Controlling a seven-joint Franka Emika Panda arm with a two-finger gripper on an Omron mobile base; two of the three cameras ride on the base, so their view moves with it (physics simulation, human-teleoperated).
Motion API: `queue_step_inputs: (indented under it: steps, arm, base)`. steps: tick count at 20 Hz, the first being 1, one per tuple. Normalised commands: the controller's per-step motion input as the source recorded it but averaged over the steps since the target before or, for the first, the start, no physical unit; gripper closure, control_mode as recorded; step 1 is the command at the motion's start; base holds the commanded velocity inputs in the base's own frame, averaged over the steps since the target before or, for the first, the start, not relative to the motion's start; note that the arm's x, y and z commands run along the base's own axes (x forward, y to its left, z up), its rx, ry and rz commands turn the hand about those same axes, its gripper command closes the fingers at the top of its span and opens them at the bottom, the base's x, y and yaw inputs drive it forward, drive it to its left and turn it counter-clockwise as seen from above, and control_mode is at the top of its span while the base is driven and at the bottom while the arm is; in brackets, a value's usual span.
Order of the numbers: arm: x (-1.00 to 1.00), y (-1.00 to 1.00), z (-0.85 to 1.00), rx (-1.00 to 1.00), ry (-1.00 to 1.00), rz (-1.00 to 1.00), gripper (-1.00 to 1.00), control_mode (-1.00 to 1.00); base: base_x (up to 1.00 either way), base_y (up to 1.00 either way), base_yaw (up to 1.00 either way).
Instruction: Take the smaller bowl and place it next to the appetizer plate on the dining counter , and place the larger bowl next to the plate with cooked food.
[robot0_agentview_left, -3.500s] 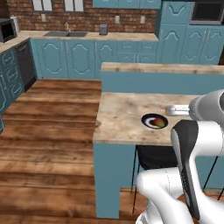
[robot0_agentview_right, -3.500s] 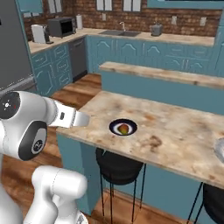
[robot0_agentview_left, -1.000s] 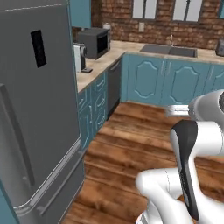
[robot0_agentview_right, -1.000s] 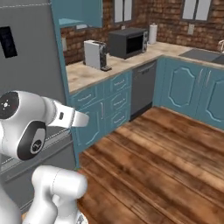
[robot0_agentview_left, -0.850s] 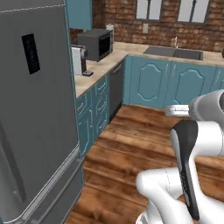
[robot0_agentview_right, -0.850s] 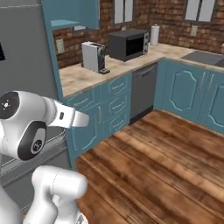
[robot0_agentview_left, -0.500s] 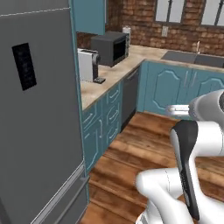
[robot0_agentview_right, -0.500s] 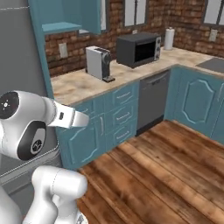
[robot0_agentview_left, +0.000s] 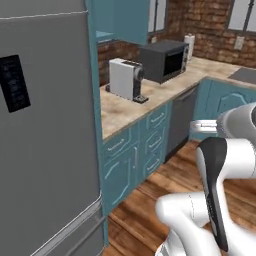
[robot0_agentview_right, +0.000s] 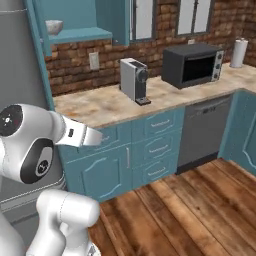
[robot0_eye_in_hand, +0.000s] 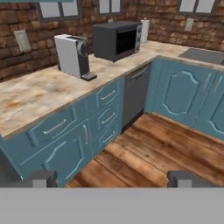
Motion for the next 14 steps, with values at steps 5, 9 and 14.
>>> queue_step_inputs:
  steps: [5, 9, 14]
  arm:
    - [0.00, 0.00, 0.00, 0.00, 0.00, 0.00, -1.00, 1.00]
    - [0.00, 0.00, 0.00, 0.00, 0.00, 0.00, -1.00, 1.00]
    - [0.00, 0.00, 0.00, 0.00, 0.00, 0.00, -1.00, 1.00]
  base:
    - [0.28, -0.34, 0.44]
    - [0.28, -0.61, 0.46]
    - [0.20, -0.81, 0.47]
